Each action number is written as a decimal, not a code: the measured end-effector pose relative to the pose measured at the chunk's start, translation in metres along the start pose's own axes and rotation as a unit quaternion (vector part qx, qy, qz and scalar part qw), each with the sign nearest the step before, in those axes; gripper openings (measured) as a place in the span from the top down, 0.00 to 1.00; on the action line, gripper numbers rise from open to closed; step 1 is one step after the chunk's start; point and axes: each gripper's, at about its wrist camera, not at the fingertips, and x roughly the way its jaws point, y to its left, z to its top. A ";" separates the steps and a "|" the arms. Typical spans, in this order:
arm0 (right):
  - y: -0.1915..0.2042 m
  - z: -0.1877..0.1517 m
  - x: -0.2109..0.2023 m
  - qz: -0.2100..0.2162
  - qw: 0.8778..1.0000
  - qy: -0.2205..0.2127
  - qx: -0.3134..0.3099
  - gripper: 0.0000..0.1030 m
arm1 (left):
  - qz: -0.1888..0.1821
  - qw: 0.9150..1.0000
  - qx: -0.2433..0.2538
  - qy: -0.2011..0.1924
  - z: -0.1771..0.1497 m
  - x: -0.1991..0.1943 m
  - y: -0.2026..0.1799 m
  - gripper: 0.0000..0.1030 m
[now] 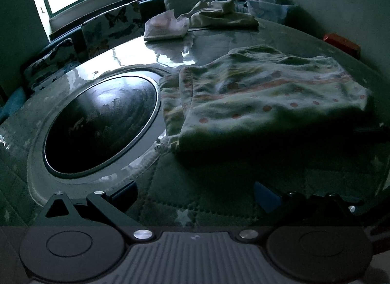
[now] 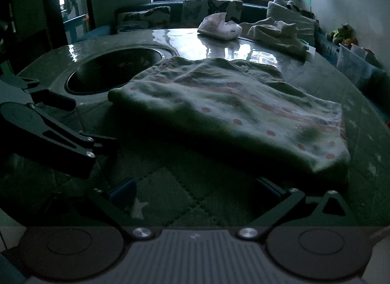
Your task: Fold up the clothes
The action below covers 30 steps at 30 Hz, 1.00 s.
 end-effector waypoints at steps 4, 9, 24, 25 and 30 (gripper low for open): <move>0.001 0.001 0.000 -0.004 1.000 0.003 0.002 0.00 | -0.003 1.000 -0.001 0.000 -0.001 -0.001 0.000 0.00; -0.001 0.000 -0.003 -0.003 1.000 0.005 0.005 0.00 | -0.012 1.000 0.005 0.000 -0.004 -0.004 -0.006 0.00; -0.007 -0.009 -0.017 -0.005 1.000 0.002 0.020 0.00 | -0.024 1.000 0.018 -0.002 -0.006 -0.011 -0.019 0.00; -0.007 -0.009 -0.017 -0.006 1.000 0.004 0.019 0.00 | -0.024 1.000 0.018 -0.002 -0.006 -0.011 -0.019 0.00; -0.006 -0.008 -0.017 -0.010 1.000 0.005 0.016 0.00 | -0.021 1.000 0.016 -0.004 -0.006 -0.011 -0.018 0.00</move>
